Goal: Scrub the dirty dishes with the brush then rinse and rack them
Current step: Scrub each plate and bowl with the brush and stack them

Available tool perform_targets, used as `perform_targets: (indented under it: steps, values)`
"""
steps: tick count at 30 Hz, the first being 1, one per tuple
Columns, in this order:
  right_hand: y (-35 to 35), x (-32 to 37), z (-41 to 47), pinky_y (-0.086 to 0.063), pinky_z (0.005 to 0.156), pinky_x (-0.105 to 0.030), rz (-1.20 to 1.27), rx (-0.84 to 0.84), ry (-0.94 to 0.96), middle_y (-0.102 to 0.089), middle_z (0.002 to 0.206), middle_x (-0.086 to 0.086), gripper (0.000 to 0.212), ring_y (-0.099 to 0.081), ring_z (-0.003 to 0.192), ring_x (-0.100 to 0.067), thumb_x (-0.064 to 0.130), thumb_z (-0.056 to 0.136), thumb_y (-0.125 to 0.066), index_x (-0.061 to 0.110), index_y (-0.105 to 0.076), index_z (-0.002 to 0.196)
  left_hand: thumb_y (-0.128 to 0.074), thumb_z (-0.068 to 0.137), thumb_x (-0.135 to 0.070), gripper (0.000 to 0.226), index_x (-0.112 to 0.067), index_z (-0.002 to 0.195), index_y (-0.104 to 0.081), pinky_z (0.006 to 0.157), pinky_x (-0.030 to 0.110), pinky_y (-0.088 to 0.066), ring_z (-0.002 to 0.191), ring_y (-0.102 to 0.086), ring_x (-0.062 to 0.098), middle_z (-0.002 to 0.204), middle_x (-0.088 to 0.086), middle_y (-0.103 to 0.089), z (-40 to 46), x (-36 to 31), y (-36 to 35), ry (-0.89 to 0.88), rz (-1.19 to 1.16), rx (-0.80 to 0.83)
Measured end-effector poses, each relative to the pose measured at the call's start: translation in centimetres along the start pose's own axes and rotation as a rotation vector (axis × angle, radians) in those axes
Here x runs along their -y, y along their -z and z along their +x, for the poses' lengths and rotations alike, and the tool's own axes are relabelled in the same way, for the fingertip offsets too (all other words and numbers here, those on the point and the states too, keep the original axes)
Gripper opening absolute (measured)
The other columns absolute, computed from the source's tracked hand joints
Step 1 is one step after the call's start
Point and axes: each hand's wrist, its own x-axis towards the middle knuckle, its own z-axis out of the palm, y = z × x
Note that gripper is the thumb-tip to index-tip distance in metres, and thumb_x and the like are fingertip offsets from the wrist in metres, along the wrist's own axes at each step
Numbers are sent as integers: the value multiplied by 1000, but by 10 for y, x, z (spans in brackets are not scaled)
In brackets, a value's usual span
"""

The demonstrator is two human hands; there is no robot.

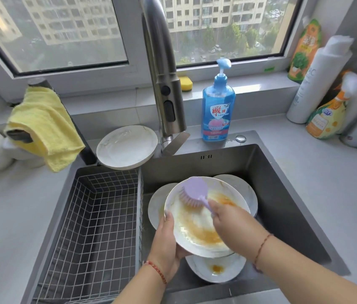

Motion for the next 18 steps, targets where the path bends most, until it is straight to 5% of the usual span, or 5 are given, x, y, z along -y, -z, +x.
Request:
perform_targets:
  steps: [5, 8, 11, 15, 18]
  values:
    - [-4, -8, -8, -20, 41, -24, -191, -154, -76, -37, 60, 6, 61, -29, 47, -9, 13, 98, -30, 35, -11, 151, -32, 100, -53, 49, -25, 134, -53, 75, 54, -59, 106, -70, 29, 118, 7, -72, -1, -8, 3, -27, 29, 18]
    - [-13, 5, -12, -32, 47, -22, -132, -106, 31, -58, 81, 4, 57, -36, 53, -10, 21, 100, -30, 40, -13, 150, -34, 97, -56, 53, -24, 135, -53, 73, 49, -59, 106, -69, 30, 119, 8, -71, -1, -7, 3, -2, 61, 25]
    - [-16, 15, -25, -39, 61, -28, 72, 37, 105, -56, 80, 3, 51, -44, 63, -13, 25, 100, -30, 50, -25, 144, -34, 91, -63, 61, -25, 135, -55, 72, 49, -58, 106, -69, 30, 119, 8, -71, -2, -5, 4, 18, 60, 35]
    - [-12, 14, -24, -39, 59, -26, 59, -7, 107, -63, 86, 7, 50, -52, 65, -15, 25, 100, -30, 51, -26, 143, -32, 94, -60, 56, -28, 136, -53, 71, 51, -58, 107, -69, 31, 121, 7, -70, -4, -5, 9, 11, 56, 66]
    - [2, 0, -10, -27, 43, -24, -119, -120, 43, -61, 77, 8, 54, -37, 49, -10, 21, 101, -27, 51, -17, 145, -32, 98, -56, 51, -27, 135, -52, 74, 55, -58, 108, -69, 31, 121, 7, -70, -5, -5, 11, -10, 65, 63]
